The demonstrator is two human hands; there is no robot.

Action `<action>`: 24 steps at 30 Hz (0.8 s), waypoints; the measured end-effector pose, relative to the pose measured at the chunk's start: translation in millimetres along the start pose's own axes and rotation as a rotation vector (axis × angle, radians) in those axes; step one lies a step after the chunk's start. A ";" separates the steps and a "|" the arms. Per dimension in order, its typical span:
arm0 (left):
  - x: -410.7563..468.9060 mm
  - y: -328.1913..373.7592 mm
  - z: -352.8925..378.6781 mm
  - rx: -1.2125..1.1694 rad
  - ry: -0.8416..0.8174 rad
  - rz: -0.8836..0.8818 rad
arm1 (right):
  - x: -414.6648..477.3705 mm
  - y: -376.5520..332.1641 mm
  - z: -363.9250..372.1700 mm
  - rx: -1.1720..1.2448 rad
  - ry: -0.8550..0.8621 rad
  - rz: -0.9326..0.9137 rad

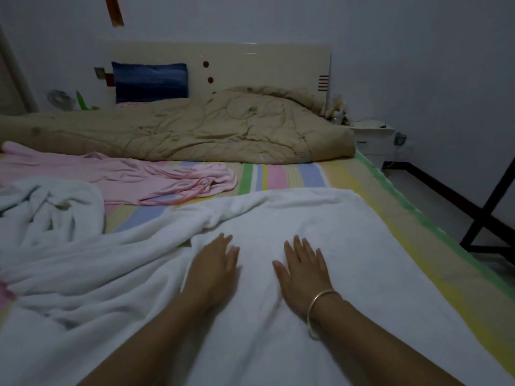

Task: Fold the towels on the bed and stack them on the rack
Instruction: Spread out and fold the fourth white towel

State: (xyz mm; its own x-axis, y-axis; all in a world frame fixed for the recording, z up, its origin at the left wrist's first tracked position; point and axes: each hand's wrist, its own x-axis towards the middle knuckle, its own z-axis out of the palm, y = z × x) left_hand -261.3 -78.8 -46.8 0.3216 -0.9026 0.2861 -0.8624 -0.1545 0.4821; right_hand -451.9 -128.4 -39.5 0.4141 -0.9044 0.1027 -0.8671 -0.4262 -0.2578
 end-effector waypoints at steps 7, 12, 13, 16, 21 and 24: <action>102.8 -92.8 -52.4 0.232 0.299 -0.186 | 114.0 -65.0 0.6 -0.065 0.087 -0.136; 136.8 -172.2 -87.3 0.528 -0.207 -0.283 | 175.5 -131.0 17.3 -0.048 0.166 -0.191; 141.3 -173.5 -91.8 0.534 -0.238 -0.245 | 184.1 -136.9 15.9 -0.016 0.217 -0.181; 160.0 -181.3 -105.5 0.543 -0.254 -0.209 | 221.5 -168.0 16.5 0.008 0.264 -0.209; 201.0 -176.6 -115.7 0.803 -0.048 -0.210 | 264.9 -202.7 29.4 -0.294 -0.305 -0.199; 224.0 -171.4 -114.1 0.949 0.105 -0.084 | 288.9 -211.8 41.1 -0.263 -0.178 -0.060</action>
State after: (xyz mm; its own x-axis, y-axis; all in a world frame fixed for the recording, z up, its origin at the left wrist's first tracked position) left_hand 3.1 -208.7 29.2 0.3901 -0.8403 0.3763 -0.7773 -0.5197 -0.3546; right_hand -137.2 -298.7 5.3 0.4885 -0.8701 -0.0651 -0.8719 -0.4897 0.0026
